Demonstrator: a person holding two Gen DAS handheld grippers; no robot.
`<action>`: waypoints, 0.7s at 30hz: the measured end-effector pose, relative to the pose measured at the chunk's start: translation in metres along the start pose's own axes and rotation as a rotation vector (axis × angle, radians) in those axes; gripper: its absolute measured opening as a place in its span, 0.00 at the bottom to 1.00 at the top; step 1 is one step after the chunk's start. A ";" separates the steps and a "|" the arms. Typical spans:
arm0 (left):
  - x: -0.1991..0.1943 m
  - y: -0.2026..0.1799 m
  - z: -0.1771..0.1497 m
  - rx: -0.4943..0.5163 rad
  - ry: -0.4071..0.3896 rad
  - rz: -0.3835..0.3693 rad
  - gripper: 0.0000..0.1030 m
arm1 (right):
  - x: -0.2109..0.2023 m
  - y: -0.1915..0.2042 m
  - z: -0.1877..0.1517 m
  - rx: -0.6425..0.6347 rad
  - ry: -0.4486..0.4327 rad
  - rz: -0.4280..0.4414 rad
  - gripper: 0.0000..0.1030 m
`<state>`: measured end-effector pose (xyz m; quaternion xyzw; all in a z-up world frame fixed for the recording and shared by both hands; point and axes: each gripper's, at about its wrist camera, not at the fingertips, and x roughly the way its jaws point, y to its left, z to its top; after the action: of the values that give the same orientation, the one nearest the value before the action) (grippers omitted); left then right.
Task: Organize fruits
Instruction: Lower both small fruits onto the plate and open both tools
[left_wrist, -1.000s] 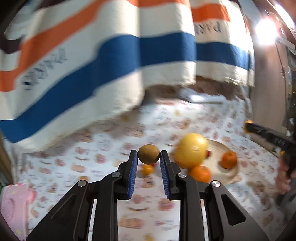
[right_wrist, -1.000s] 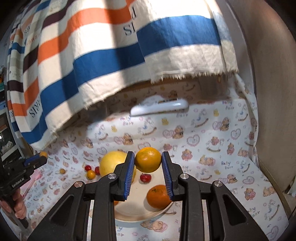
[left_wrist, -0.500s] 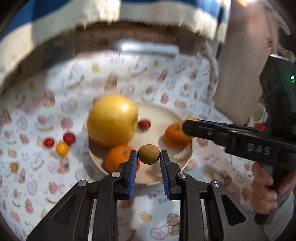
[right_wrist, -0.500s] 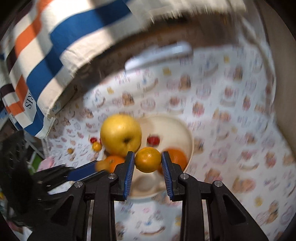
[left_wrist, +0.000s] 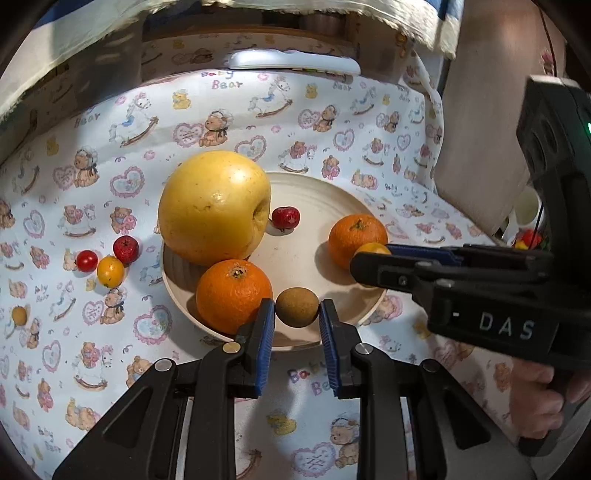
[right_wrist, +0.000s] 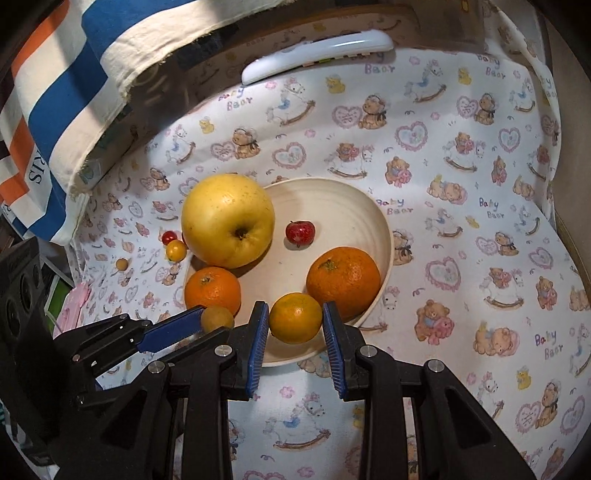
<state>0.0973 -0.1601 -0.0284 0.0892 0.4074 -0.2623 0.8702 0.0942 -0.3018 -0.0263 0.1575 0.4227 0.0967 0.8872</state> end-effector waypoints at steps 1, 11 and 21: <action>0.001 -0.002 -0.001 0.012 -0.001 0.006 0.23 | 0.000 0.000 0.000 -0.002 0.003 -0.004 0.30; 0.002 -0.018 -0.006 0.081 -0.005 0.057 0.23 | 0.004 0.005 -0.002 -0.029 0.026 -0.038 0.30; 0.003 -0.012 -0.007 0.073 -0.016 0.073 0.25 | 0.000 0.007 -0.003 -0.025 0.018 -0.064 0.30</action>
<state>0.0883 -0.1690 -0.0343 0.1336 0.3872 -0.2457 0.8786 0.0916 -0.2951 -0.0254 0.1320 0.4342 0.0751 0.8879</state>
